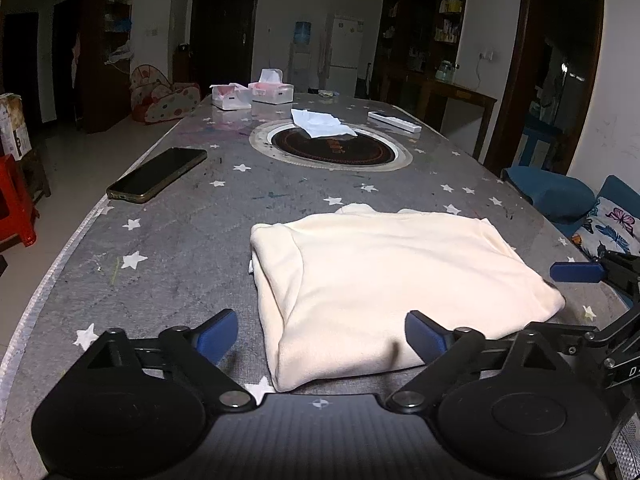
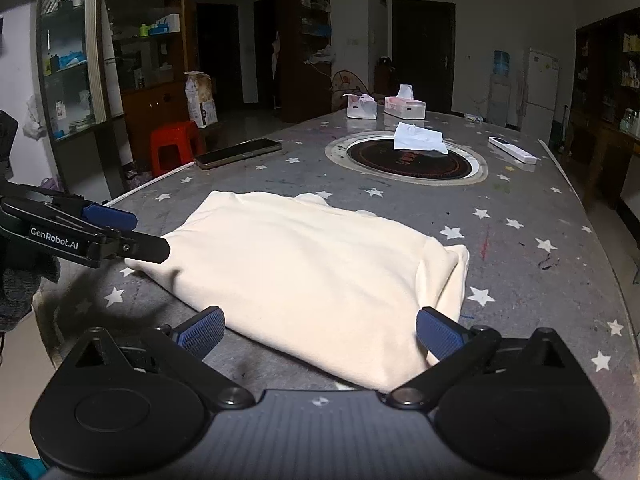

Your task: Fold clothes

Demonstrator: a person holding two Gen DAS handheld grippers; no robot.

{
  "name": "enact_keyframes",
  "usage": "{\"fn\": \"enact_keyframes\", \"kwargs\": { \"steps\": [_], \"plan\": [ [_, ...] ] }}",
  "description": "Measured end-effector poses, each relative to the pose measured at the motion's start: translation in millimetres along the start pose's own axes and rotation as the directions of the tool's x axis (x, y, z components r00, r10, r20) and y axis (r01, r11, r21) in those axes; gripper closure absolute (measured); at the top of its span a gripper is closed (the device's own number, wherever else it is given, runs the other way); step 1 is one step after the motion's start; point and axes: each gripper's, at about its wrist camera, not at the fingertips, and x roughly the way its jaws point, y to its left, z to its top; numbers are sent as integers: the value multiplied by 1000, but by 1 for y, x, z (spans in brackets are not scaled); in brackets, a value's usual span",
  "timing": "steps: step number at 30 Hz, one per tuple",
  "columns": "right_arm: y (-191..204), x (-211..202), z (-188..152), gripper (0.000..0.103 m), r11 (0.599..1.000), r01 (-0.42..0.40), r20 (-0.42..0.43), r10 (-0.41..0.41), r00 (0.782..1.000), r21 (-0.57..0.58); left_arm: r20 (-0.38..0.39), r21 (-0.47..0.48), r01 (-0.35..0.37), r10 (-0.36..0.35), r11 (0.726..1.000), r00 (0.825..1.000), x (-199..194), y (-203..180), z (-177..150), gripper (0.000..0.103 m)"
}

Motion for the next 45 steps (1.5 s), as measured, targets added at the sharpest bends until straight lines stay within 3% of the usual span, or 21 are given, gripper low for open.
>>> {"fn": "enact_keyframes", "kwargs": {
  "steps": [4, 10, 45],
  "plan": [
    [-1, -2, -1, 0, 999, 22, 15, -22, 1000, 25, 15, -7, -4, 4, 1000, 1000, -4, -1, 0, 0],
    [-2, -6, -2, 0, 997, 42, 56, -46, 997, 61, 42, 10, -19, 18, 1000, 999, -10, -6, 1, 0],
    [27, 4, 5, 0, 999, -39, -34, 38, 999, -19, 2, 20, -87, 87, 996, 996, -9, -6, 2, 0]
  ]
}}
